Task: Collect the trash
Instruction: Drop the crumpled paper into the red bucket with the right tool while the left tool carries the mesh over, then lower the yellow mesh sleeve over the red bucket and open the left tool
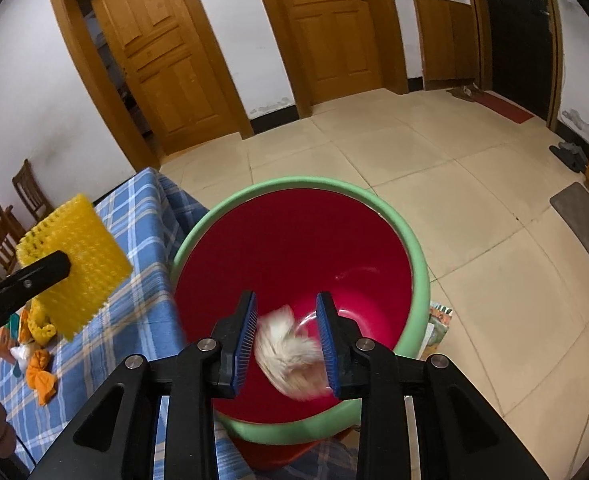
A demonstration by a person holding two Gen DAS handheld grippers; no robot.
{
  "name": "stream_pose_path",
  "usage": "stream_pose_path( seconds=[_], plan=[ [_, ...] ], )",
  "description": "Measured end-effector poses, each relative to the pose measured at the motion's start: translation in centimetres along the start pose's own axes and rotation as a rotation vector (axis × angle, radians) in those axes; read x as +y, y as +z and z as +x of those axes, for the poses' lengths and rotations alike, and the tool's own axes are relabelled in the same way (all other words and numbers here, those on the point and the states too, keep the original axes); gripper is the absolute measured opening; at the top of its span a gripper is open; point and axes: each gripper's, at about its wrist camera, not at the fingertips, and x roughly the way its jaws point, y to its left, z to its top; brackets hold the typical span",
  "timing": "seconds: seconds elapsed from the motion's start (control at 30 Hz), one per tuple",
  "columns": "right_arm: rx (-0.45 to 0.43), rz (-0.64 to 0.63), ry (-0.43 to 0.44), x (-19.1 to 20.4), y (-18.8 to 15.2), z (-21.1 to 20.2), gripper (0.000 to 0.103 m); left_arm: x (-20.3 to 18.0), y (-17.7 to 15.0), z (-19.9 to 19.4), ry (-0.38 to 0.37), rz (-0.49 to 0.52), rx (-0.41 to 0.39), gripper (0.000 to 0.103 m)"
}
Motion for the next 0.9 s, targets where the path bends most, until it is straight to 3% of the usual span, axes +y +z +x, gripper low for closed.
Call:
stream_pose_path(
  seconds=[0.27,0.33,0.4,0.43,0.9],
  plan=[
    [-0.005,0.049,0.002,-1.7,-0.4,-0.5,0.037,-2.3,0.2,2.8,-0.013,0.048,0.046,0.026],
    [-0.003,0.058,0.001,-2.1,-0.6,-0.6,0.038,-2.6,0.3,3.2,-0.015,0.048,0.056,0.034],
    [-0.002,0.065,0.0,-2.2,-0.6,-0.6,0.038,-2.6,0.2,3.5,-0.013,0.038,0.068,0.049],
    [-0.001,0.07,0.0,-2.3,-0.7,-0.6,0.038,-2.6,0.2,3.5,-0.01,0.03,0.071,0.051],
    [-0.013,0.063,0.01,-1.6,-0.3,-1.0,0.038,-1.4,-0.5,1.8,0.015,-0.007,0.064,0.057]
  ],
)
